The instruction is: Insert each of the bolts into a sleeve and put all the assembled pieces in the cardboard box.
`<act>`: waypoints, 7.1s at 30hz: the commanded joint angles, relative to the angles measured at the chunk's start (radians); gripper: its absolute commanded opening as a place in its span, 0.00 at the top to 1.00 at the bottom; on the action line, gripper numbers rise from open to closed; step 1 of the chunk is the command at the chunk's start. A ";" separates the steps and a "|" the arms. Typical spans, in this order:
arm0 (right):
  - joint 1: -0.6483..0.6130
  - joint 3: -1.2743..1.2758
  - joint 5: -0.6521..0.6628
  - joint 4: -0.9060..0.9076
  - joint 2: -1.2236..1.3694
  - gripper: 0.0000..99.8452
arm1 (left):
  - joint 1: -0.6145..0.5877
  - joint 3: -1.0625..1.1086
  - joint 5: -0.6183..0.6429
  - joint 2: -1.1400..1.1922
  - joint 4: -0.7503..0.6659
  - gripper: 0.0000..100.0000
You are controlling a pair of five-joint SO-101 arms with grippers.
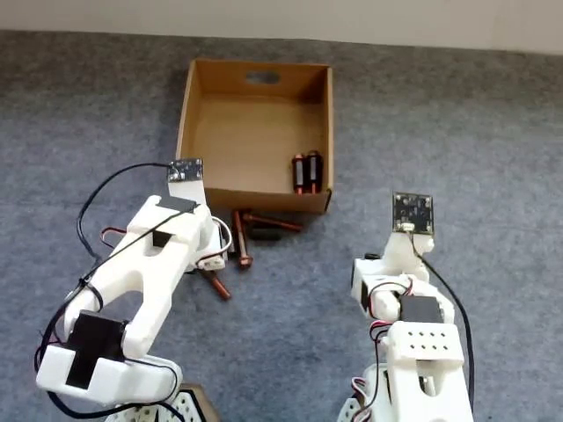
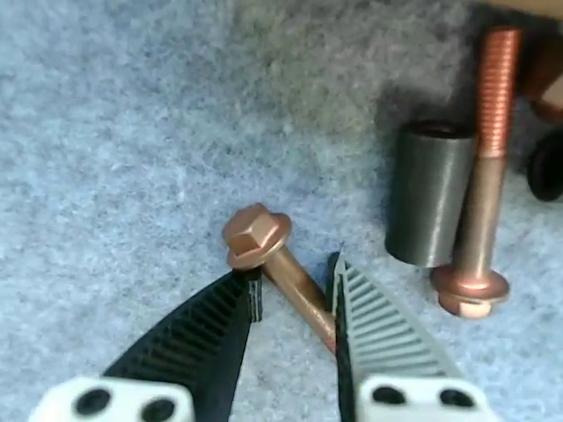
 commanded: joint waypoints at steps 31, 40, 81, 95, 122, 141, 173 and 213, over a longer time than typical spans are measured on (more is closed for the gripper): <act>0.008 -0.007 -0.003 -0.016 -0.018 0.99 | 0.186 -0.010 -0.460 -0.004 0.018 0.99; 0.008 -0.007 -0.003 -0.016 -0.018 0.99 | 0.194 -0.010 -0.795 -0.002 0.063 0.99; 0.008 -0.007 -0.003 -0.018 -0.018 0.99 | 0.236 0.166 -0.646 -0.203 -0.147 0.91; 0.008 -0.007 -0.003 -0.018 -0.018 0.99 | 0.237 0.130 -0.647 -0.157 -0.163 0.99; -0.097 0.007 -0.002 0.211 -0.605 0.99 | 0.145 -0.008 -0.402 -0.949 -0.104 0.99; -0.217 0.283 0.000 -0.575 -0.736 0.99 | 0.364 -0.005 -0.245 -0.901 -0.736 0.99; -0.217 0.360 -0.002 -0.576 -0.742 0.99 | 0.532 -0.005 -0.245 -0.575 -1.056 0.99; -0.217 0.360 -0.002 -0.576 -0.742 0.99 | 0.535 -0.048 -0.247 -0.473 -1.068 0.99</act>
